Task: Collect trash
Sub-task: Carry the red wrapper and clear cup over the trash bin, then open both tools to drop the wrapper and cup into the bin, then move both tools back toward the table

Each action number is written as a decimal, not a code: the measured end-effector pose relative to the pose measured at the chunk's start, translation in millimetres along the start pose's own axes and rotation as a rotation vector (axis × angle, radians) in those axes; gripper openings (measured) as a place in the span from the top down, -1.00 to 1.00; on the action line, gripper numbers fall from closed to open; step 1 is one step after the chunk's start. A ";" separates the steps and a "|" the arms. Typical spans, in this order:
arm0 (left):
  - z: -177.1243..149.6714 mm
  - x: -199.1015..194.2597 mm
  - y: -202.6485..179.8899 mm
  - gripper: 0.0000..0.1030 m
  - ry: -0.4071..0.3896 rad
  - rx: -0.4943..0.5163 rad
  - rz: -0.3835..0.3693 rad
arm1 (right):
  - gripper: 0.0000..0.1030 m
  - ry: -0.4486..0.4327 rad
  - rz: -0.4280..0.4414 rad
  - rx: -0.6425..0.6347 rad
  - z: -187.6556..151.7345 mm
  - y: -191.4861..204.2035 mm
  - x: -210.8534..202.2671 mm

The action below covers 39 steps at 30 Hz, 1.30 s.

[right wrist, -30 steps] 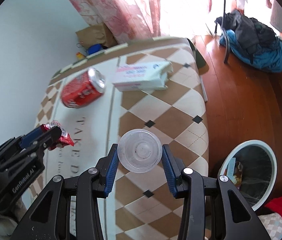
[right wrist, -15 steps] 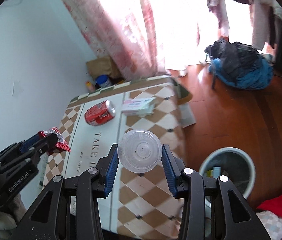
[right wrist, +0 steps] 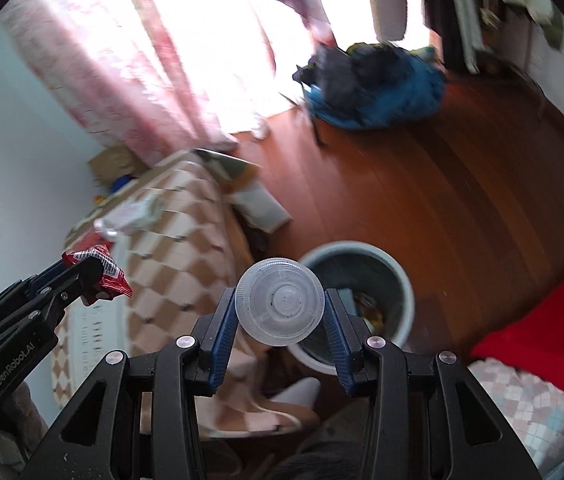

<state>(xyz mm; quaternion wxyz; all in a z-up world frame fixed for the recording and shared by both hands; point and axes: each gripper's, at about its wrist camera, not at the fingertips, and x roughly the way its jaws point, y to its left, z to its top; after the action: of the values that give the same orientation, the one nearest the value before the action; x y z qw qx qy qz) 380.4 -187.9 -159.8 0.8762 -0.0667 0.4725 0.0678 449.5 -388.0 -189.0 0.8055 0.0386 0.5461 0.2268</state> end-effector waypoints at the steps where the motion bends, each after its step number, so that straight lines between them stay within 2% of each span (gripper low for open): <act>1: 1.0 12.7 -7.1 0.43 0.019 0.001 -0.007 | 0.14 0.013 -0.002 0.015 -0.9 -10.5 8.3; 7: 2.5 96.4 -34.6 0.43 0.166 0.017 -0.040 | 0.14 0.132 -0.023 0.082 4.2 -67.7 77.7; 12: -4.5 159.3 -38.0 0.43 0.332 -0.056 -0.125 | 0.14 0.229 -0.026 0.126 11.3 -99.3 138.3; 16: -12.5 188.3 -33.9 0.41 0.412 -0.113 -0.141 | 0.14 0.296 -0.031 0.131 17.1 -113.8 179.5; 18: -17.3 199.3 -31.0 0.32 0.447 -0.134 -0.151 | 0.13 0.320 -0.033 0.141 19.4 -120.1 196.5; 19: -19.3 203.5 -30.0 0.17 0.461 -0.145 -0.150 | 0.13 0.335 -0.025 0.147 20.8 -123.4 205.7; 20: -21.0 205.7 -29.2 -0.01 0.472 -0.152 -0.150 | 0.13 0.346 -0.018 0.156 21.3 -126.4 212.6; 21: -23.1 207.3 -27.3 -0.11 0.480 -0.162 -0.150 | 0.13 0.362 -0.012 0.163 22.5 -127.9 217.8; 23: -25.8 208.6 -23.6 -0.40 0.487 -0.180 -0.146 | 0.00 0.392 -0.008 0.178 22.2 -131.7 226.6; 24: -26.8 207.8 -23.0 -0.47 0.487 -0.182 -0.140 | -0.24 0.394 -0.014 0.182 21.7 -132.7 227.3; 25: -27.2 207.6 -21.7 -0.65 0.490 -0.184 -0.132 | -0.48 0.396 -0.032 0.178 20.5 -133.4 227.3; 26: -27.1 206.8 -21.4 -0.81 0.492 -0.185 -0.128 | -0.56 0.397 -0.046 0.176 19.4 -133.6 226.6; 27: -28.3 205.0 -19.7 -0.87 0.490 -0.180 -0.115 | -0.65 0.398 -0.054 0.175 18.3 -134.2 225.4; 29: -28.8 200.6 -19.0 -0.90 0.485 -0.163 -0.084 | -0.73 0.409 -0.093 0.161 14.9 -133.0 220.5; 31: -28.8 197.5 -16.1 -0.90 0.476 -0.156 -0.058 | -1.00 0.412 -0.117 0.147 11.4 -131.7 212.2; 35: -30.0 188.2 -12.6 -0.99 0.449 -0.146 -0.019 | -1.00 0.416 -0.173 0.131 4.3 -129.7 192.9; 39: -28.9 175.1 -13.0 -1.00 0.424 -0.131 0.020 | -1.00 0.397 -0.190 0.120 1.9 -123.7 171.8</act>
<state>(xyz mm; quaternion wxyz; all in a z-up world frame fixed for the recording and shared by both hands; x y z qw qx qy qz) 454.3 -196.1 -321.4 0.7503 -0.1317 0.6414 0.0914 542.9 -428.2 -374.7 0.6963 -0.0106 0.7075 0.1202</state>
